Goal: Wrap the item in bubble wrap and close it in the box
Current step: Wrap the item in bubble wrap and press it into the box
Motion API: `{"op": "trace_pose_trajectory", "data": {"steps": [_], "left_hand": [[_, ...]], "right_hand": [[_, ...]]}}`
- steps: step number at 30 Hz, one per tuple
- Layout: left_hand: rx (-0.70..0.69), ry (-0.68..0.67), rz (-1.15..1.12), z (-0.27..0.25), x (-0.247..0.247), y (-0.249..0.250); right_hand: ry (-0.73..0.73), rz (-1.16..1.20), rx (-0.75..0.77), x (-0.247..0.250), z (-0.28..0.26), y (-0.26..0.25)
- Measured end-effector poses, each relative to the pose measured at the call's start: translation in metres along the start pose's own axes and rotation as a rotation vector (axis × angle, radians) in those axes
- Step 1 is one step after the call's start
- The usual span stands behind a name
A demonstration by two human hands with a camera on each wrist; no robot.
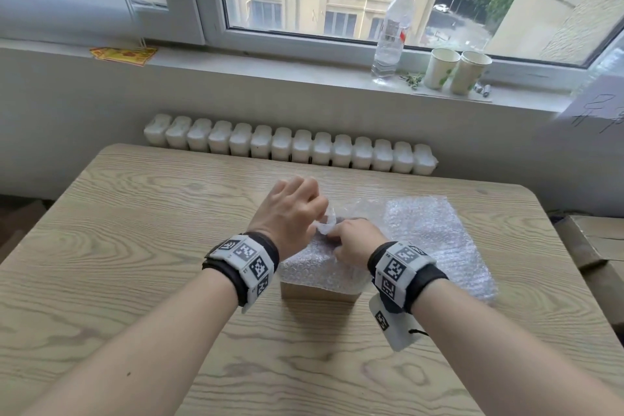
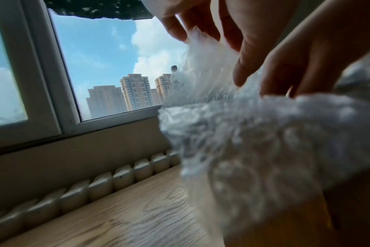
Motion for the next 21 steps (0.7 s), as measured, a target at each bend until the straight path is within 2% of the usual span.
{"op": "trace_pose_trajectory", "data": {"steps": [3,4,7,9,11,16,19,21], "left_hand": [[-0.042,-0.011,-0.026,0.001,-0.002,0.004],[-0.027,-0.061,-0.059,0.002,-0.002,0.005],[0.138,-0.471,-0.104,0.004,-0.006,0.005],[0.2,-0.625,-0.096,0.0,-0.014,0.003],[0.231,-0.649,-0.103,-0.001,-0.02,0.001],[0.298,-0.583,-0.137,-0.006,-0.024,-0.003],[0.355,-0.607,-0.126,-0.004,-0.024,-0.005],[0.346,-0.672,-0.09,0.002,-0.024,-0.005]], "right_hand": [[-0.059,0.036,-0.035,-0.003,0.006,0.003],[-0.088,0.042,-0.045,-0.003,0.007,0.003],[-0.153,0.061,-0.067,-0.005,0.006,0.003],[-0.142,0.109,-0.067,-0.006,0.006,0.006],[-0.101,0.105,-0.079,-0.005,0.004,0.009],[0.091,-0.078,-0.094,0.011,0.001,0.018],[0.1,-0.051,-0.056,0.012,-0.002,0.024],[0.044,0.051,-0.071,0.012,-0.002,0.028]]}}
Point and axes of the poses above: each hand's wrist, its own z-axis towards the middle knuckle, its own x-axis out of the back of the hand, y = z × x, the point moved 1 cm from there along z, towards the middle knuckle, and after that the axes turned 15 degrees about y, right-handed, at the moved point
